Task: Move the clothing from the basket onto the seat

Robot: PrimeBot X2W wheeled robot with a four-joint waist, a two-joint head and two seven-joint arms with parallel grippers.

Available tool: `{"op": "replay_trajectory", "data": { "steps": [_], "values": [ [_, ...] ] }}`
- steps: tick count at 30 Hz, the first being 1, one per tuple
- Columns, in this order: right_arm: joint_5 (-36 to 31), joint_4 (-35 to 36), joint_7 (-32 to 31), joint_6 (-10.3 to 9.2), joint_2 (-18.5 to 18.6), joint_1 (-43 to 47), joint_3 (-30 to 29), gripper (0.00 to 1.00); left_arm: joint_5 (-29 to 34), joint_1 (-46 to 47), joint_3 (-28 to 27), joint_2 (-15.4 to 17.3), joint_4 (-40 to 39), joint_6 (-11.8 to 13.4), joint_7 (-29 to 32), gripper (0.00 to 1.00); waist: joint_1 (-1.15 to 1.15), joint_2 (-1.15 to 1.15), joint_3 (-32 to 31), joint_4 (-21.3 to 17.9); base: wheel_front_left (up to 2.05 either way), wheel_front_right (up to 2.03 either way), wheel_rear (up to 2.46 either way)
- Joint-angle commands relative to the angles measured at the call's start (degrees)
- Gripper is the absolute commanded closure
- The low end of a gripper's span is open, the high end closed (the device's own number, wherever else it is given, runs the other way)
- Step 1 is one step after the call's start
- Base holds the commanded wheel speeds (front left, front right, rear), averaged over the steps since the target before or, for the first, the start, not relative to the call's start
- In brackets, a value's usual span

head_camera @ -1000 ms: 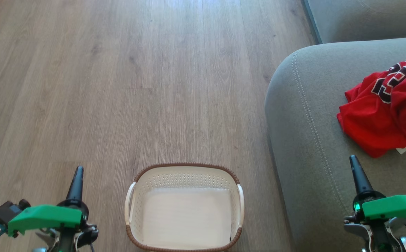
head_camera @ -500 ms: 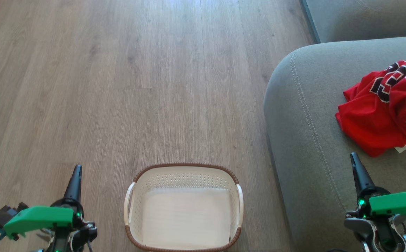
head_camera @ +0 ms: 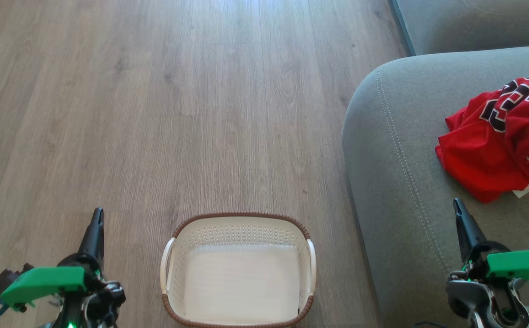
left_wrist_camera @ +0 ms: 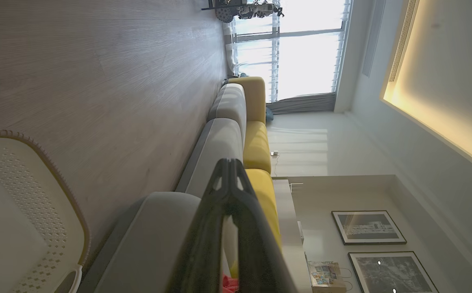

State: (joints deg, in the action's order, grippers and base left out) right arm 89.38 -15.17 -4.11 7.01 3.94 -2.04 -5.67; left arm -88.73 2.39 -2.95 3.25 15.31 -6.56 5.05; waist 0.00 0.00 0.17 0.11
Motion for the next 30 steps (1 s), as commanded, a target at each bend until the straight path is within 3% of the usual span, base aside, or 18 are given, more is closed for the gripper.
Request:
{"op": "replay_trajectory", "data": {
  "steps": [1,30],
  "values": [
    [1.9,1.5,-0.8,0.46,0.1,-3.7,0.7,1.0,-1.7,3.6,-2.8,0.1,-1.4,-0.6,0.7,1.0,0.0,0.0,0.0,0.0,0.0,0.0,0.0],
    [3.5,1.2,-1.6,0.47,-0.4,-4.1,0.1,1.0,-3.5,3.8,-3.5,-0.2,-1.3,-0.9,1.3,1.0,0.0,0.0,0.0,-0.1,0.0,0.0,0.0]
  ]
}}
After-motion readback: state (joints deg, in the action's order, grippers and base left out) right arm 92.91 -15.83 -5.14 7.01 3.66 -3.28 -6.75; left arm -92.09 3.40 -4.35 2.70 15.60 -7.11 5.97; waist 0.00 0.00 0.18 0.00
